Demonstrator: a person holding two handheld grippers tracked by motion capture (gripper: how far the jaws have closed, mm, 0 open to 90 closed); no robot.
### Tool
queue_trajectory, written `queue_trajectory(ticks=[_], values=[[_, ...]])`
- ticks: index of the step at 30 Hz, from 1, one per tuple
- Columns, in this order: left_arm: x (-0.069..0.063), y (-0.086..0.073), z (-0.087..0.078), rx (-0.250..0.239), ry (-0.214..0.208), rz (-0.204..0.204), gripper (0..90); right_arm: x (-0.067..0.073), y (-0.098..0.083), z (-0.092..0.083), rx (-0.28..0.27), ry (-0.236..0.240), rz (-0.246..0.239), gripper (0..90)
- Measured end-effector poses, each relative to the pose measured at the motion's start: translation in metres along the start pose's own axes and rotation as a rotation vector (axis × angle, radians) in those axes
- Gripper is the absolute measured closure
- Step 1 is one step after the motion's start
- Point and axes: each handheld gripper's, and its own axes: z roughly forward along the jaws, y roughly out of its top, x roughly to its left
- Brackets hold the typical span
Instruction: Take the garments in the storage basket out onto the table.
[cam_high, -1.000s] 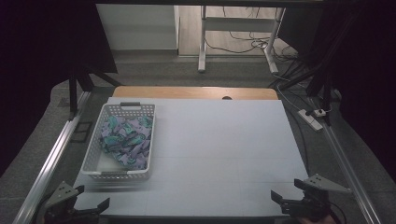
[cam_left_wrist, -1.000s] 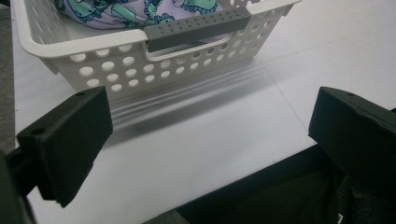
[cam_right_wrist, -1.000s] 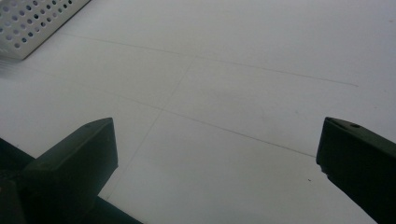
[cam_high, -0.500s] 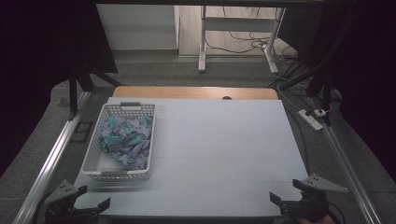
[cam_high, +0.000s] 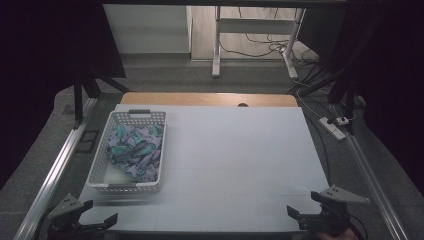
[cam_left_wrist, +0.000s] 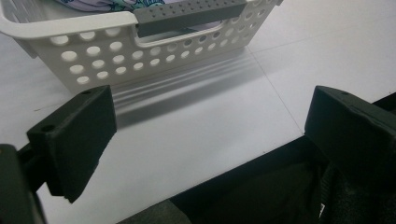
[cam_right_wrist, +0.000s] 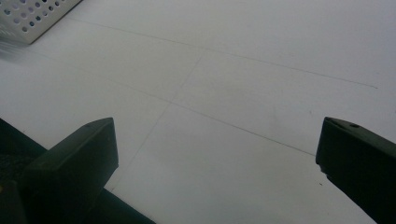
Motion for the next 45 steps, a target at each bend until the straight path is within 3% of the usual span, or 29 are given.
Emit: queue_trajectory(ticks=[7, 14, 32, 45], values=[[0.001, 0.001, -0.001, -0.002, -0.011, -0.01, 1.7, 0.0, 0.0, 0.0, 0.003, 0.003, 0.002, 0.0], [-0.001, 0.005, -0.001, 0.004, -0.007, 0.02, 1.2, 0.0, 0.0, 0.001, 0.007, 0.006, 0.001, 0.0], [0.001, 0.02, 0.0, -0.042, -0.103, 0.098, 1.3, -0.001, 0.0, 0.001, 0.012, 0.02, 0.007, 0.0], [0.004, 0.038, 0.009, -0.054, -0.107, 0.118, 0.5, -0.001, 0.001, 0.002, 0.014, 0.028, 0.002, 0.0]])
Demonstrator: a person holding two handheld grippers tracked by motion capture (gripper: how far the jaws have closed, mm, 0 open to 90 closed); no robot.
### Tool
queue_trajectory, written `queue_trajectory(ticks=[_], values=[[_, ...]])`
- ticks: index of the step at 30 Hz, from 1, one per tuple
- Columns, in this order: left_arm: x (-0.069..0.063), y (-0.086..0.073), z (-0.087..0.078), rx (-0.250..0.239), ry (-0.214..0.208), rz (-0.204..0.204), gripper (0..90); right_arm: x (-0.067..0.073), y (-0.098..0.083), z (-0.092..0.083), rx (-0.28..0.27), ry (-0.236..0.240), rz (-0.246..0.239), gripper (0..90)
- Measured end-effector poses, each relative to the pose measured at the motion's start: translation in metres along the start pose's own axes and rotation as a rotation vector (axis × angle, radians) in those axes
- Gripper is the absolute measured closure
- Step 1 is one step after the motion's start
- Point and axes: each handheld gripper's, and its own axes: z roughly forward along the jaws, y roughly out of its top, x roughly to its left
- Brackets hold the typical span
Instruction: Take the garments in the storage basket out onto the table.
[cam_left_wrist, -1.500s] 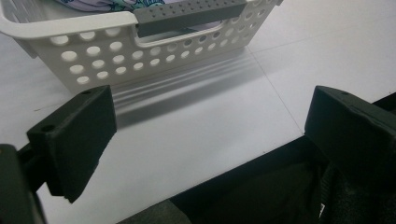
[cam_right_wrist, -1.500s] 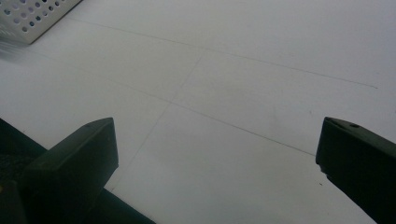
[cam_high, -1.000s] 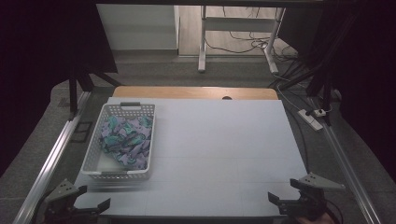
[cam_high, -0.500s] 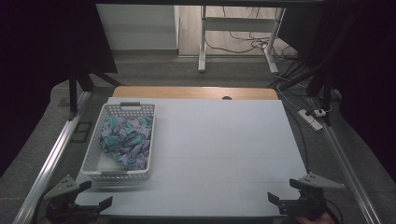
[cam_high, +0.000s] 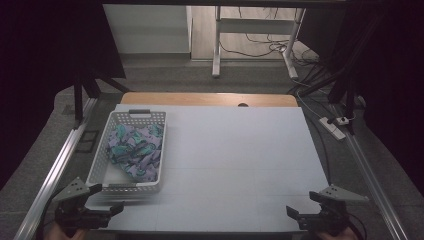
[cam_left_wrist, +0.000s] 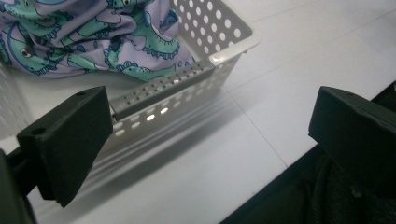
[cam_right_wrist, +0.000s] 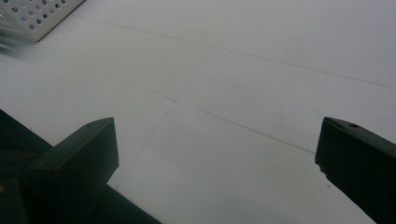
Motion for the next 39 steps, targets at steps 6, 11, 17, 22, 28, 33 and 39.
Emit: queue_trajectory(ticks=[6, 11, 17, 22, 28, 33, 39], values=[[0.005, 0.004, 0.004, 0.011, -0.003, -0.031, 0.5, 0.0, 0.0, 0.0, 0.0, 0.003, 0.003, 0.0], [0.009, 0.011, 0.005, 0.026, 0.011, -0.027, 0.5, 0.0, 0.0, 0.0, 0.003, 0.003, 0.0, 0.0], [0.014, 0.021, 0.008, 0.036, 0.028, -0.025, 0.4, 0.0, 0.0, 0.001, 0.011, 0.0, -0.003, 0.0], [0.019, 0.032, 0.017, 0.046, 0.047, -0.022, 0.3, 0.0, 0.0, 0.001, 0.014, 0.001, -0.004, 0.0], [0.025, 0.042, 0.024, 0.055, 0.058, -0.021, 0.0, 0.0, 0.0, 0.001, 0.015, 0.005, -0.005, 0.0], [0.029, 0.05, 0.029, 0.079, 0.07, 0.002, 0.0, -0.001, 0.001, 0.001, 0.012, 0.008, 0.005, 0.0], [0.036, 0.06, 0.037, 0.108, 0.111, 0.019, 0.0, -0.001, 0.001, 0.001, 0.011, 0.015, 0.002, 0.0]])
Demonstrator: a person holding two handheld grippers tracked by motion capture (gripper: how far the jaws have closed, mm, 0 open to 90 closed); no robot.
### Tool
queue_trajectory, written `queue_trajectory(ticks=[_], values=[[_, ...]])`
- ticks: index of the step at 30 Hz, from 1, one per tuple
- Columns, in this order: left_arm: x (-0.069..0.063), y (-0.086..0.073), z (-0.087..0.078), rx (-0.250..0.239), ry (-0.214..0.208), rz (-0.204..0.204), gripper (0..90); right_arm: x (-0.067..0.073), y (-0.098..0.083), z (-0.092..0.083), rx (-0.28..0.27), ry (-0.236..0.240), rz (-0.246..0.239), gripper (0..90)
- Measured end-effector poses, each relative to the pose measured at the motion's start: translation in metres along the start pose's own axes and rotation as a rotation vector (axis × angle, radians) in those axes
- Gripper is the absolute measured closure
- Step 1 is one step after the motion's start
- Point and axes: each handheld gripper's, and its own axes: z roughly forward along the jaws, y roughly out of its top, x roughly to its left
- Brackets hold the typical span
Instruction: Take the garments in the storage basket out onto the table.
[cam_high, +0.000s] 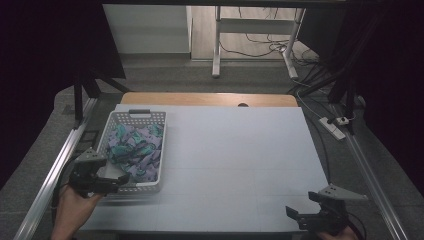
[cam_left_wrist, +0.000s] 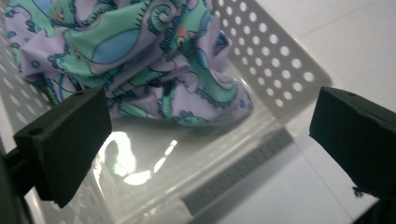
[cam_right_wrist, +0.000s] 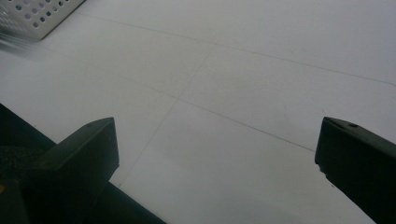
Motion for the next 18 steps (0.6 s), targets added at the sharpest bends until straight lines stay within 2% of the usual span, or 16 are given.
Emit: queue_trajectory(ticks=[7, 13, 18], values=[[0.012, 0.013, 0.011, 0.014, 0.012, 0.0, 0.0, -0.001, 0.0, 0.0, 0.0, 0.006, 0.011, 0.0], [0.019, 0.025, 0.019, 0.02, -0.019, 0.01, 0.0, -0.001, 0.0, 0.0, 0.002, 0.003, 0.004, 0.0], [0.024, 0.035, 0.028, 0.033, -0.017, 0.016, 0.0, -0.001, 0.0, 0.001, 0.004, 0.007, 0.002, 0.0]])
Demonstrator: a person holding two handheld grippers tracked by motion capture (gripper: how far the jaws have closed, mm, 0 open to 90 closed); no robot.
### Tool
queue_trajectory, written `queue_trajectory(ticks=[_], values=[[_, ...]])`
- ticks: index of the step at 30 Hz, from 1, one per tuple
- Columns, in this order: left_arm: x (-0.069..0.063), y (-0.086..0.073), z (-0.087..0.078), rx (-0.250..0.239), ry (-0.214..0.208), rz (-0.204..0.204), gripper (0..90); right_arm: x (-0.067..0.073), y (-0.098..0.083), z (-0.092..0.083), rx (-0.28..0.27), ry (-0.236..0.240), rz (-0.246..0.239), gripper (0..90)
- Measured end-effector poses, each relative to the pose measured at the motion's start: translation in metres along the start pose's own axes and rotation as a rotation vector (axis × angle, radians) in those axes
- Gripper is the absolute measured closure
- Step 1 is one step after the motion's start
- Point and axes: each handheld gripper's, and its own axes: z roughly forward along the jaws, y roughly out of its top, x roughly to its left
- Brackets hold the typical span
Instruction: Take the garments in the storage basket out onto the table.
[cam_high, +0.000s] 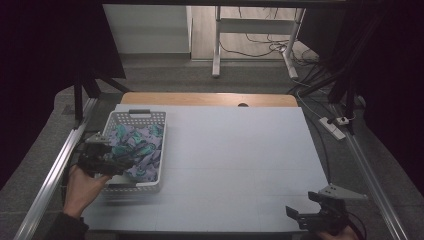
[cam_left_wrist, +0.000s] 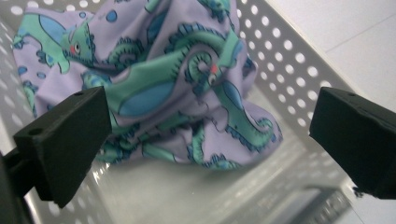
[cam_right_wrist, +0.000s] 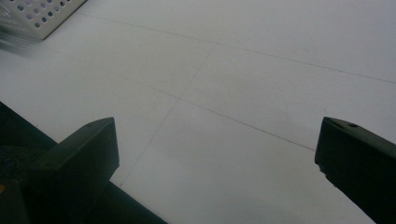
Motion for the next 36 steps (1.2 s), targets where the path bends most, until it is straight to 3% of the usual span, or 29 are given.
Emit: queue_trajectory(ticks=[2, 10, 20, 29, 36], values=[[0.002, 0.009, 0.009, 0.016, 0.025, 0.006, 0.0, 0.0, 0.0, 0.0, 0.001, 0.001, -0.001, 1.8], [0.014, 0.028, 0.029, 0.059, 0.012, 0.004, 0.0, 0.0, 0.0, 0.0, 0.001, 0.002, 0.0, 1.8], [0.026, 0.043, 0.064, 0.129, 0.044, 0.01, 0.0, 0.0, 0.0, 0.0, 0.005, 0.005, 0.0, 1.8], [0.039, 0.045, 0.093, 0.23, 0.041, -0.015, 0.0, 0.0, 0.0, 0.0, 0.005, 0.008, 0.0, 1.8], [0.043, 0.039, 0.113, 0.295, 0.003, -0.011, 0.0, 0.0, 0.0, 0.0, 0.005, 0.008, -0.004, 1.8]])
